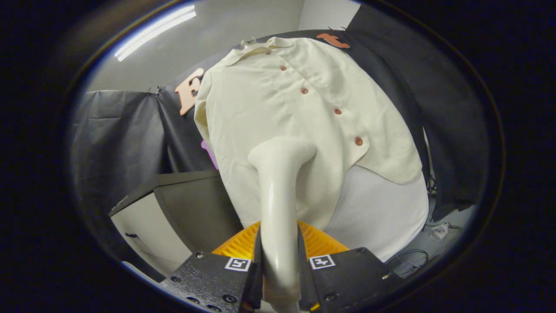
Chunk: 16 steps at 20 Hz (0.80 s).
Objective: Iron the clothes twice with a garment steamer, once on the left side and once on the right side.
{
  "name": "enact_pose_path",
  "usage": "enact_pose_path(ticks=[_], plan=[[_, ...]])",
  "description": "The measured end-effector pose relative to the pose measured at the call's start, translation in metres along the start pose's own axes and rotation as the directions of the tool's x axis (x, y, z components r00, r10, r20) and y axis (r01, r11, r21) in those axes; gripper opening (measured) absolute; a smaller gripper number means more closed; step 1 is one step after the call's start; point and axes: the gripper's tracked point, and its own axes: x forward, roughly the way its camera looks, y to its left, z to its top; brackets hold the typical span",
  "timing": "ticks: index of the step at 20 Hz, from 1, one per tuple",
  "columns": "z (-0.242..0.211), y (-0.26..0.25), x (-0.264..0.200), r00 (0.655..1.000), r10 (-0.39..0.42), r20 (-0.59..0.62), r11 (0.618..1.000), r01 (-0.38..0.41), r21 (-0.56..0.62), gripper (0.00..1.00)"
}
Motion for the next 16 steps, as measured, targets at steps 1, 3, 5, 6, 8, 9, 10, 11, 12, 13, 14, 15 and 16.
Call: enact_pose_path(ticks=[1,3,5,6,8,9,10,11,12,13,14,15,16], plan=[[-0.008,-0.003,-0.001,1.0,-0.001,-0.013,1.0,0.001,0.005,0.35],[-0.023,-0.009,-0.004,0.999,0.001,-0.033,1.0,0.0,0.017,0.35],[-0.035,-0.013,-0.006,0.999,0.0,-0.052,1.0,0.002,0.026,0.35],[-0.041,-0.015,-0.008,0.998,-0.001,-0.062,1.0,0.003,0.031,0.35],[-0.049,-0.019,-0.013,0.997,-0.003,-0.072,0.999,0.006,0.053,0.34],[-0.051,-0.019,-0.013,0.997,-0.005,-0.072,0.998,0.009,0.061,0.34],[-0.051,-0.021,-0.014,0.997,-0.009,-0.072,0.998,0.014,0.066,0.33],[-0.052,-0.022,-0.015,0.997,-0.014,-0.077,0.997,0.019,0.072,0.33],[-0.052,-0.023,-0.017,0.997,-0.018,-0.079,0.997,0.024,0.078,0.33],[-0.05,-0.024,-0.02,0.997,-0.023,-0.08,0.996,0.03,0.087,0.33],[-0.046,-0.024,-0.023,0.997,-0.025,-0.072,0.995,0.032,0.097,0.33],[-0.042,-0.024,-0.028,0.998,-0.027,-0.065,0.994,0.034,0.108,0.33],[-0.035,-0.024,-0.033,0.998,-0.029,-0.054,0.993,0.035,0.114,0.33]])
